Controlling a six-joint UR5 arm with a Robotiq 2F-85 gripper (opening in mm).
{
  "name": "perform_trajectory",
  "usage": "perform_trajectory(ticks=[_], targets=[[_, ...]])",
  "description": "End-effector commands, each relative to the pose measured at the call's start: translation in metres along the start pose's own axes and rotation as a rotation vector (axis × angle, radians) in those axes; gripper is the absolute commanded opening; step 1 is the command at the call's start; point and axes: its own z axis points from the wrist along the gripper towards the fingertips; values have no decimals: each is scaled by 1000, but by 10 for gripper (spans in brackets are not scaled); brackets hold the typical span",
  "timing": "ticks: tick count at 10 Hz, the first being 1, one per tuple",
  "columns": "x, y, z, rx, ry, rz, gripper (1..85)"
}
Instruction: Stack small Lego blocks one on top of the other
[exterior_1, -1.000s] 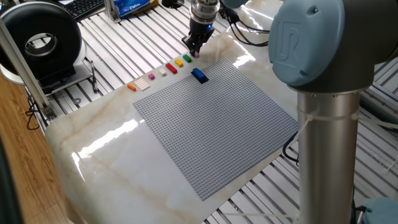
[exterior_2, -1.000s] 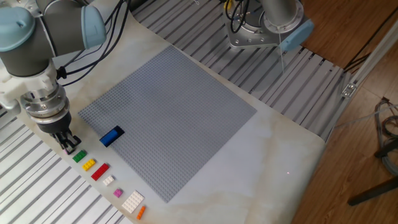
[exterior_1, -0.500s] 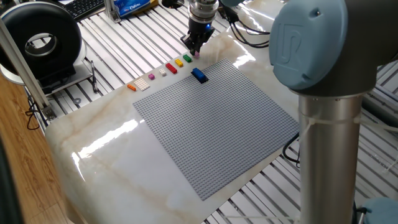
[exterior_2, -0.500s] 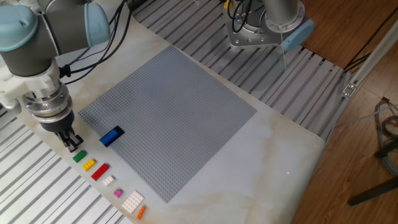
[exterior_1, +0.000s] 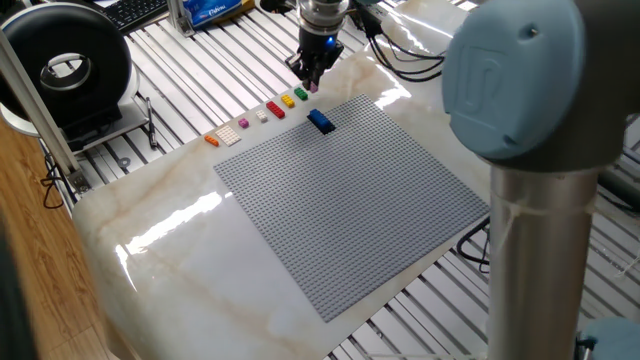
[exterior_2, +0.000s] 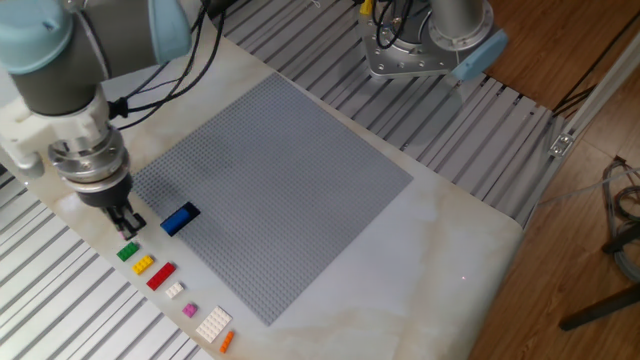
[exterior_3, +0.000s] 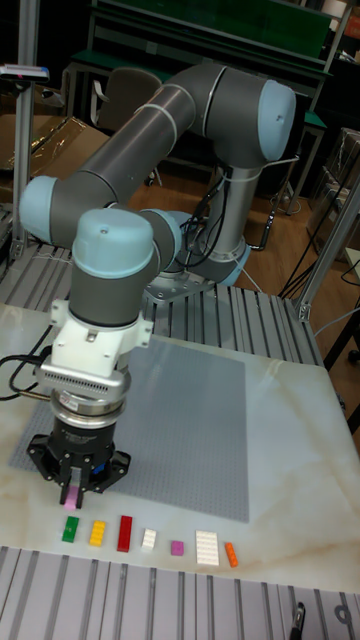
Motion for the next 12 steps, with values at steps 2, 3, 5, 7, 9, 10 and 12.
perform_trajectory(ticks=[2, 3, 5, 7, 9, 10, 12], targets=[[31, 30, -5, -15, 1, 90, 10], [35, 32, -5, -15, 1, 96, 10], [46, 27, -9, -6, 15, 92, 10], [54, 20, -5, -4, 10, 84, 10], [57, 15, -1, 4, 3, 78, 10], [58, 14, 1, 4, 0, 78, 10], [62, 13, 7, 5, -4, 76, 10]])
